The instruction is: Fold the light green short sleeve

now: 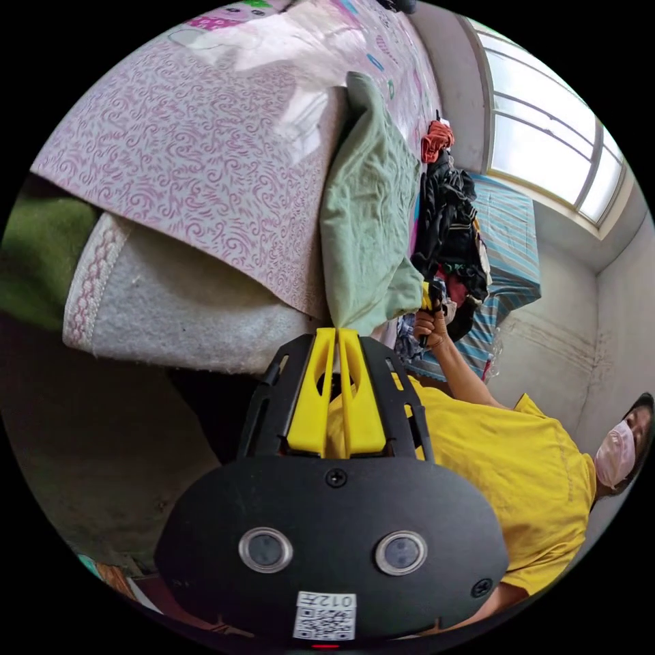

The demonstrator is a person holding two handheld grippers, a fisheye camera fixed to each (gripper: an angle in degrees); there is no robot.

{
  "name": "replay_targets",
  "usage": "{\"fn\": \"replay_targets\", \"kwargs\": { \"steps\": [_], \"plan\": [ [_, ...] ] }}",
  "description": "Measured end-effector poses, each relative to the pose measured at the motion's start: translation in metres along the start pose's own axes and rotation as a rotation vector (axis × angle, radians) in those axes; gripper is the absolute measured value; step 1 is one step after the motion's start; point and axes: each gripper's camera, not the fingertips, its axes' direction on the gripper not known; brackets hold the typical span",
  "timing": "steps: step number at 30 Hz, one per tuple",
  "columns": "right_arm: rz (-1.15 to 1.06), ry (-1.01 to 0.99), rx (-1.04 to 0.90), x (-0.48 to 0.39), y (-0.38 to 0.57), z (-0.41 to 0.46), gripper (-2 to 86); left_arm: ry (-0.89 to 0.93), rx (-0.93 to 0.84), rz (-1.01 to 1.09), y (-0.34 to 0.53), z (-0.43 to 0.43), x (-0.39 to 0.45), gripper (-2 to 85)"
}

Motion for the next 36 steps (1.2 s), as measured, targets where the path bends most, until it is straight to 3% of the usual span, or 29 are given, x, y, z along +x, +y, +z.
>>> {"fn": "replay_targets", "kwargs": {
  "steps": [3, 6, 11, 16, 24, 30, 36],
  "plan": [
    [0.021, 0.149, -0.014, 0.003, -0.003, -0.025, 2.1, 0.013, 0.005, -0.003, 0.008, -0.006, -0.007, 0.4],
    [0.038, 0.141, -0.017, 0.013, -0.007, -0.034, 2.2, 0.014, -0.012, 0.012, 0.014, -0.013, -0.01, 0.3],
    [-0.011, -0.108, 0.036, 0.022, -0.02, -0.037, 2.3, 0.167, 0.0, 0.059, 0.025, -0.038, -0.016, 0.3],
    [-0.077, -0.25, 0.051, 0.023, -0.038, -0.038, 2.3, 0.415, 0.125, 0.125, 0.045, -0.071, -0.027, 0.4],
    [-0.237, -0.414, 0.042, 0.004, -0.082, -0.029, 1.9, 0.604, 0.281, 0.27, 0.069, -0.123, -0.026, 0.5],
    [-0.389, -0.428, -0.119, -0.058, -0.159, 0.036, 1.7, 0.674, 0.468, 0.397, 0.085, -0.206, -0.017, 0.4],
    [-0.52, -0.408, -0.325, -0.145, -0.263, 0.172, 2.0, 0.611, 0.728, 0.507, 0.122, -0.347, -0.007, 0.4]
  ]
}}
